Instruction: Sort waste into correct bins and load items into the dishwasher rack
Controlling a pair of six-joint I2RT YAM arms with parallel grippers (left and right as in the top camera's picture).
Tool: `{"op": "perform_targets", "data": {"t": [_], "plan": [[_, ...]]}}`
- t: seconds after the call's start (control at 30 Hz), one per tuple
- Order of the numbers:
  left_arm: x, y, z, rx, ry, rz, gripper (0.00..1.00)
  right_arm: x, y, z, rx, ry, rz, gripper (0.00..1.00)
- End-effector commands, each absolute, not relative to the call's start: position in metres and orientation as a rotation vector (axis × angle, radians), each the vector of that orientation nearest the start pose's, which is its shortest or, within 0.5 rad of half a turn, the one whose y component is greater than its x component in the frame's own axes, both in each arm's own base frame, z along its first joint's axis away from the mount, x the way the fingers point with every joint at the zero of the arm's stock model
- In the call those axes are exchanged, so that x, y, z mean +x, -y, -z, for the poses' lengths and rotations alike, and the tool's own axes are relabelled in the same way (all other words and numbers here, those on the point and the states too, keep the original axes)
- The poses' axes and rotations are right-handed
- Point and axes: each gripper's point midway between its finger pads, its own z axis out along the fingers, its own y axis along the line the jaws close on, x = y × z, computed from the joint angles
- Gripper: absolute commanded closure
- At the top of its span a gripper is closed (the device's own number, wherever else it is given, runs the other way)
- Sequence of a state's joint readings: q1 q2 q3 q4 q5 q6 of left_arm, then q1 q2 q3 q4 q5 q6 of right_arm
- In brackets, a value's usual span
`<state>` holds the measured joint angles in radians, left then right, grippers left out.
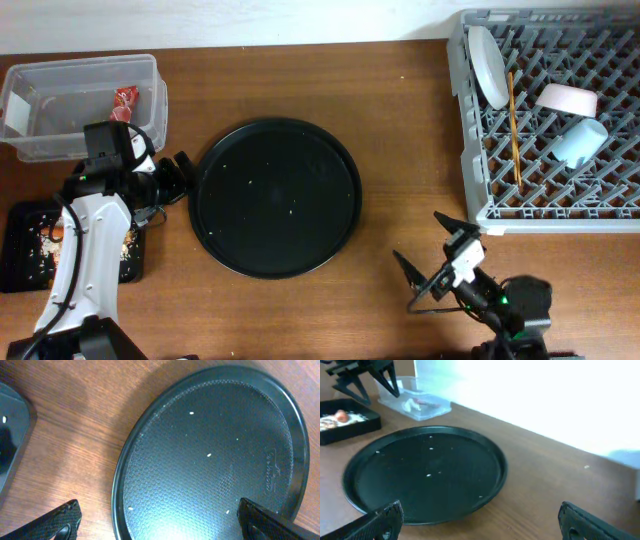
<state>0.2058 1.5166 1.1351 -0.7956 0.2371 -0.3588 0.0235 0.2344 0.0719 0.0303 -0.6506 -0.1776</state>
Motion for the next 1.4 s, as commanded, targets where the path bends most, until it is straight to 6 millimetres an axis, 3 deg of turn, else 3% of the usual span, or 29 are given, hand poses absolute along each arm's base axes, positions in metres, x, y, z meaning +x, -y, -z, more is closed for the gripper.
{"op": "perform_targets", "data": {"t": [0.0,0.23,0.57,1.37], "plan": [[0.349,-0.031,-0.118,-0.678,-2.661,0.366,0.01,0.220,-0.103,-0.171,-0.621,-1.498,-0.353,0.02],[0.349,-0.031,-0.118,-0.678,-2.661,0.366,0.01,0.234,-0.066,-0.163,-0.311,-1.595,-0.286,0.02],[0.349,-0.031,-0.118,-0.678,-2.661,0.366,0.01,0.246,-0.007,-0.155,-0.038,-1.650,-0.008,0.02],[0.349,-0.031,-0.118,-0.678,-2.661,0.366,0.01,0.246,-0.006,-0.155,-0.072,-1.649,0.030,0.02]]}}
